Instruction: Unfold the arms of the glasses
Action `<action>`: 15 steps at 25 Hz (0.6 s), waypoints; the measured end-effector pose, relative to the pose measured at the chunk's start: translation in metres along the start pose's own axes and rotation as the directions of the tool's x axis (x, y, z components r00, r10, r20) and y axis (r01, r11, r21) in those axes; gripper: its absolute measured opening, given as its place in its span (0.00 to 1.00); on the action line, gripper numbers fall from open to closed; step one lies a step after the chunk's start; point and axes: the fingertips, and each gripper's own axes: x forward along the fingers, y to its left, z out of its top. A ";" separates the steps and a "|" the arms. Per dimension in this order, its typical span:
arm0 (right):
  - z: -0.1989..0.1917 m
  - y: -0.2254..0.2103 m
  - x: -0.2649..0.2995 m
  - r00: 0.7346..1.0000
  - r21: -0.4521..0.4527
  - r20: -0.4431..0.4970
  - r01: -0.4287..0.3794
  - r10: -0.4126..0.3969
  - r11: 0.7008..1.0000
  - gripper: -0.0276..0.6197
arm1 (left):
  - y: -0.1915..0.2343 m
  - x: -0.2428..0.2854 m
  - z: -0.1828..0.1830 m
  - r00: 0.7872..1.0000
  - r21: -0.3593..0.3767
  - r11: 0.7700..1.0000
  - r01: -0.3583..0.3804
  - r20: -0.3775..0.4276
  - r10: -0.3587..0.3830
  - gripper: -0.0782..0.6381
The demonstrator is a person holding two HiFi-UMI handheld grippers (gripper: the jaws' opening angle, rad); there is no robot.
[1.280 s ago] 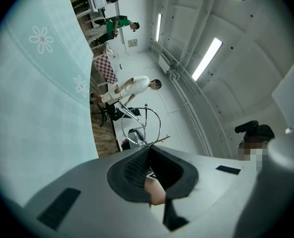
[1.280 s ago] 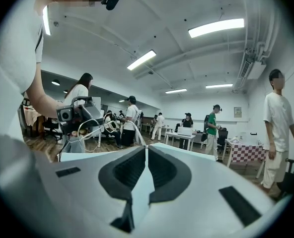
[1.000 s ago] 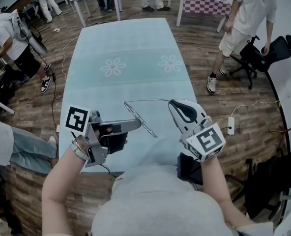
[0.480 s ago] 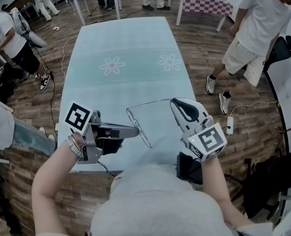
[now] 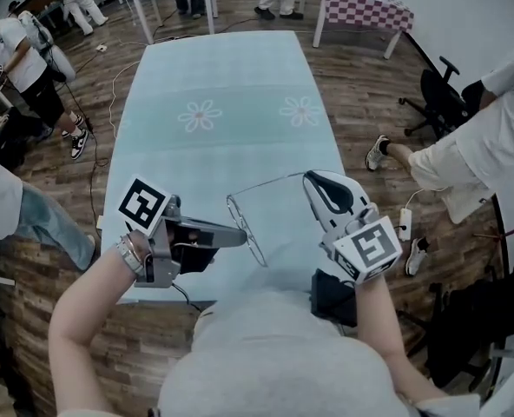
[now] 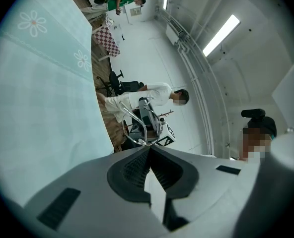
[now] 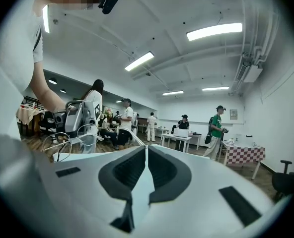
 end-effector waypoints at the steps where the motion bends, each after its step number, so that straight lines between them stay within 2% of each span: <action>1: 0.000 0.000 0.000 1.000 0.002 0.001 -0.002 0.002 1.000 0.08 | 0.000 -0.001 0.002 1.000 -0.002 1.000 -0.001 0.005 0.001 0.12; 11: 0.002 -0.001 -0.002 0.999 -0.004 0.013 -0.032 0.033 0.999 0.08 | 0.002 -0.003 0.017 0.999 -0.012 1.000 -0.014 0.048 0.014 0.12; 15: 0.002 0.002 -0.006 0.997 0.002 0.029 -0.076 0.076 0.997 0.13 | -0.002 -0.002 0.020 0.998 -0.012 1.000 0.000 0.057 0.000 0.12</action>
